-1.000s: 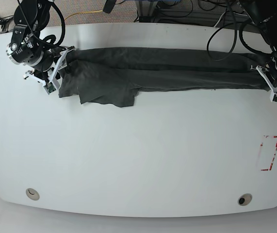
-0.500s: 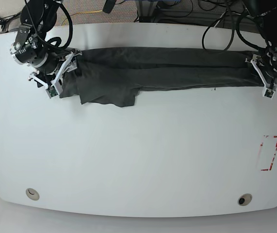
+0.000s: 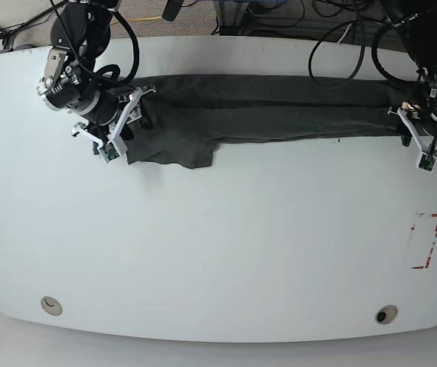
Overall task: Fold the T-shirt properly
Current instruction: 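Drag the right gripper along the strip's end to straighten it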
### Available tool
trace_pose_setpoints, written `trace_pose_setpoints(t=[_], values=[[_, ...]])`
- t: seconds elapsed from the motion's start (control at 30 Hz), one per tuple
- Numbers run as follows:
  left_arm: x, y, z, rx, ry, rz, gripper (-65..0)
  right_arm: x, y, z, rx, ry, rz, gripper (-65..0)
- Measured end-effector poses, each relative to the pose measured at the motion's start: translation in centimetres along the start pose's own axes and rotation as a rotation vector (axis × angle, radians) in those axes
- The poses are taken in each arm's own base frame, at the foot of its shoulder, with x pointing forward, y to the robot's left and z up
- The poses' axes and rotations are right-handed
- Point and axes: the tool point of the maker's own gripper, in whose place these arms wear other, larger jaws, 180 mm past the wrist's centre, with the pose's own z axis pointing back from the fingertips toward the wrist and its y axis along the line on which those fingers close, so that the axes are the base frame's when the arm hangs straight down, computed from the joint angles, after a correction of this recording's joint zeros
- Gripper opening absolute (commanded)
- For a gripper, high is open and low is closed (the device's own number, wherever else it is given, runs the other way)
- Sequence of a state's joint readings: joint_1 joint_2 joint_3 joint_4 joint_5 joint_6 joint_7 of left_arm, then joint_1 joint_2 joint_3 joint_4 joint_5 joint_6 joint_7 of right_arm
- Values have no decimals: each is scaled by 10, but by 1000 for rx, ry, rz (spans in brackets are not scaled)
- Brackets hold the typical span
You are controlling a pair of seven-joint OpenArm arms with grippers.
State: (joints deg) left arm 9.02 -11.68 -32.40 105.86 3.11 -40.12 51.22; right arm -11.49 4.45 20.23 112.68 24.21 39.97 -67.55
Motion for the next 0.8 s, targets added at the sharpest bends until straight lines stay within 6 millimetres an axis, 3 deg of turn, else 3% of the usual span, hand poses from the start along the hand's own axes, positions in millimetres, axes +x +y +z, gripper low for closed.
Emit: trace_pose_setpoints(t=[0.1,0.27,0.43,0.53,0.6,0.8], values=[[-26,-20,-10,-71,60,26,-265,4,-4,-1,-11,-3,2,-249],[-69,-32,-21,-119,178,53,-265,19,-16,-15,3,-26,-22,-265],[-76,-31,-22,-124,167,95,-265,19,-39,-25,-5,9,-36,-106],[-76,-31,-22,-124,167,95,-265,33,-54,-29,-12,-5,-47,-44],[-75,-31,-22,-125,166,96,-265,38,-54,-35,6,-25,-63,-48],[-76,-31,-21,-125,166,95,-265,24,-52,-56,60,51,-127,-84]])
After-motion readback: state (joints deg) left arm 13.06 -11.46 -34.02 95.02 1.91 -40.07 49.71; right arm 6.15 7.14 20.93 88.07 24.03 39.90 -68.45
